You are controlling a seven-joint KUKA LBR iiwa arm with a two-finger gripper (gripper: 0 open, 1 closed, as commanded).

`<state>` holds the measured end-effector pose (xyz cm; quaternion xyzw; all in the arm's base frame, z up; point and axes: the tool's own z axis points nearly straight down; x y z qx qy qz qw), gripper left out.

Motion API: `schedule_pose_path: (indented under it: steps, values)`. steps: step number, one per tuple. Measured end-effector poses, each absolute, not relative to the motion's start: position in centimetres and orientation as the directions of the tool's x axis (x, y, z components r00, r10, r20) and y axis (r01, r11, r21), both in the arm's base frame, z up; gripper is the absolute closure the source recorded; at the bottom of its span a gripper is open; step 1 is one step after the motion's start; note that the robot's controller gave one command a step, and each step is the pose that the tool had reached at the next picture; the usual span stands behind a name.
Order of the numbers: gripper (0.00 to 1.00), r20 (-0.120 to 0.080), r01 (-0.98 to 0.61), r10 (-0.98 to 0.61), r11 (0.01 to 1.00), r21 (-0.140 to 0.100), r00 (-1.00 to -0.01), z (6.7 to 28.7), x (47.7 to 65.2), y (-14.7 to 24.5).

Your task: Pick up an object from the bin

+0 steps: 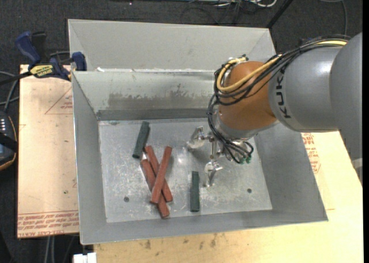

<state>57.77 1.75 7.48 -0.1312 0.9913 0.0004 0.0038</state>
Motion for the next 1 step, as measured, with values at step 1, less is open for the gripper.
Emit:
schedule_pose_path:
  steps: [1]
  values:
    - [0.0, -0.008, -0.26, -0.26, 0.966, 0.0, -0.966, 7.48, 57.77, 1.75]
